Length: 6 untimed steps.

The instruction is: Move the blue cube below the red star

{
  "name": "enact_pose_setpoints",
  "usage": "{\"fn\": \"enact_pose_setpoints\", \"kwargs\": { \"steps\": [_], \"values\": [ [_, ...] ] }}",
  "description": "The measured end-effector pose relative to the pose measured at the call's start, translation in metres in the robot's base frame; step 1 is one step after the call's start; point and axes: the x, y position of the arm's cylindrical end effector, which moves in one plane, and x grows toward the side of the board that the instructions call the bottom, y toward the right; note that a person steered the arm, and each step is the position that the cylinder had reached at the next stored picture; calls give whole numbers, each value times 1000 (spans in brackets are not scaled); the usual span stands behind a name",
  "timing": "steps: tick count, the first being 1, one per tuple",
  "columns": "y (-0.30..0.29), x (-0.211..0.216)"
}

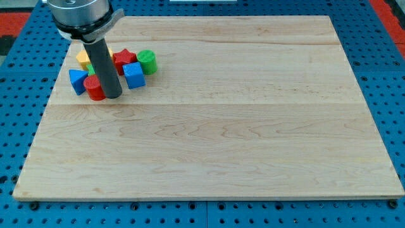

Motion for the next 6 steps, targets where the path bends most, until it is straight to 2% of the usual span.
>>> {"fn": "enact_pose_setpoints", "kwargs": {
  "steps": [1, 2, 3, 4, 5, 6],
  "values": [
    [40, -5],
    [85, -39],
    [38, -59],
    [33, -46],
    [106, -52],
    [146, -124]
  ]
}}
